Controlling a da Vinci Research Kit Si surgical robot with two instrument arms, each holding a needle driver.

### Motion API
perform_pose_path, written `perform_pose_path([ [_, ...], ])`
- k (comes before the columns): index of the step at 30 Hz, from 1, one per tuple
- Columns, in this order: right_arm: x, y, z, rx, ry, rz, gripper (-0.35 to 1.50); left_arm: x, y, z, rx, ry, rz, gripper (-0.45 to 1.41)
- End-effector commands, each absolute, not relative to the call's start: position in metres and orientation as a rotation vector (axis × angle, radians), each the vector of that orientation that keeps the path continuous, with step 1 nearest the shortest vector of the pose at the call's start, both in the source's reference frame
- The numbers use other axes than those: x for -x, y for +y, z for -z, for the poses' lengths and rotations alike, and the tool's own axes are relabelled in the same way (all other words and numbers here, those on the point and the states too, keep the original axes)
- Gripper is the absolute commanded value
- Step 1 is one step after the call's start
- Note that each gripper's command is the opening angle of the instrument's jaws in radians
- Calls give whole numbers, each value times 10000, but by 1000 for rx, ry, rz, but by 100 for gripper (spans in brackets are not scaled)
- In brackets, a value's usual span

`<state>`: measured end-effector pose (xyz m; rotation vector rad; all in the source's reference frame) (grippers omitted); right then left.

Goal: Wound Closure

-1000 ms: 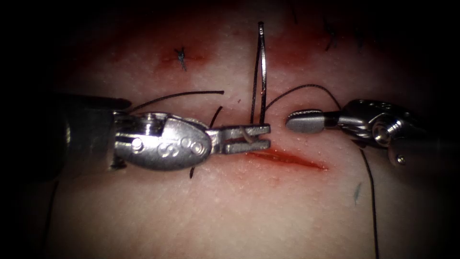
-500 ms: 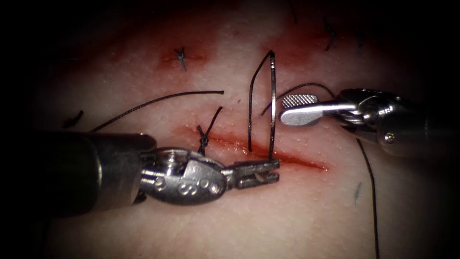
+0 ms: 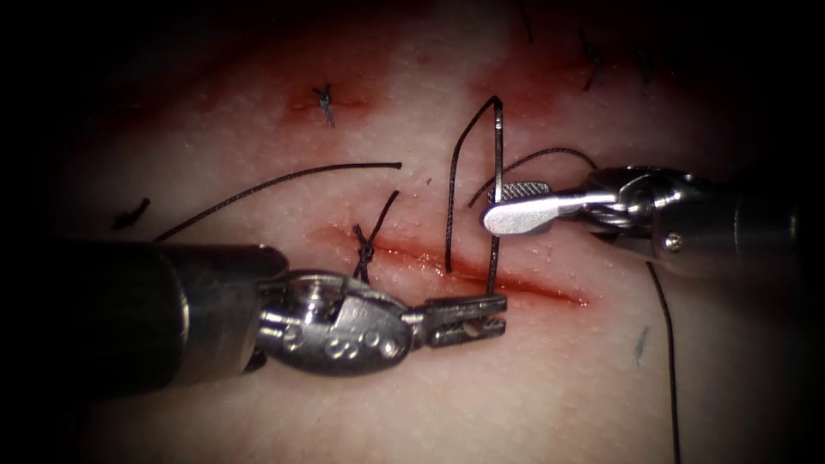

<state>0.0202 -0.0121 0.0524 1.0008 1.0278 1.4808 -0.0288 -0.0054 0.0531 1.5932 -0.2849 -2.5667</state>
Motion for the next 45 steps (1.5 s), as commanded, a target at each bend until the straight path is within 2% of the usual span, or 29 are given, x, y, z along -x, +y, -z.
perform_pose_path([
  [1, -213, -125, -531, -1007, 1023, -1483, 118, 294, -57, -537, -1597, -286, 2566, -45],
  [10, -222, -128, -531, -1003, 1016, -1483, 109, 296, -61, -539, -1584, -287, 2571, -45],
  [11, -222, -128, -531, -991, 1010, -1492, 83, 297, -61, -540, -1580, -286, 2572, -45],
  [12, -222, -128, -531, -991, 1010, -1492, 83, 297, -61, -540, -1580, -286, 2572, -45],
  [13, -221, -128, -531, -979, 997, -1500, 41, 297, -62, -540, -1580, -286, 2572, -45],
  [14, -219, -129, -531, -927, 938, -1513, -35, 297, -62, -539, -1579, -286, 2573, -45],
  [19, -217, -130, -534, -848, 903, -1539, -35, 298, -63, -537, -1576, -290, 2578, -45],
  [20, -216, -130, -535, -842, 893, -1541, -35, 298, -61, -535, -1578, -287, 2580, 39],
  [21, -216, -129, -535, -835, 888, -1537, -35, 298, -60, -533, -1579, -285, 2581, 46],
  [23, -215, -129, -535, -833, 891, -1540, -35, 298, -59, -532, -1580, -283, 2581, 44],
  [24, -212, -127, -534, -820, 897, -1552, -35, 297, -59, -530, -1578, -286, 2578, 72],
  [25, -212, -127, -534, -820, 897, -1552, -35, 297, -59, -530, -1578, -286, 2578, 72],
  [26, -211, -126, -534, -818, 905, -1548, -35, 297, -60, -529, -1591, -268, 2596, 106],
  [27, -206, -123, -534, -816, 926, -1542, -35, 295, -59, -525, -1637, -202, 2642, 128],
  [30, -200, -119, -533, -794, 981, -1509, -35, 287, -51, -516, -1696, -101, 2697, 140],
  [33, -197, -116, -533, -787, 1013, -1500, -35, 277, -40, -509, -1733, -36, 2727, 140],
  [34, -195, -114, -533, -778, 1040, -1489, -35, 271, -34, -507, -1758, 12, 2754, 128],
  [35, -194, -113, -533, -772, 1065, -1483, -35, 264, -27, -505, -1794, 83, 2788, 109],
  [36, -194, -112, -533, -741, 1104, -1451, -35, 253, -18, -505, -1830, 161, 2781, 72],
  [37, -194, -111, -532, -725, 1125, -1435, -35, 246, -13, -507, -1824, 241, 2772, 27],
  [38, -194, -111, -532, -722, 1135, -1432, -35, 242, -11, -509, -1813, 293, 2771, -5],
  [39, -194, -111, -532, -722, 1135, -1432, -35, 242, -11, -509, -1813, 293, 2771, -5],
  [40, -194, -110, -530, -717, 1148, -1433, -35, 235, -6, -517, -1747, 373, 2784, -45],
  [45, -191, -106, -529, -701, 1181, -1414, -35, 228, -3, -538, -1609, 495, 2818, -45],
])
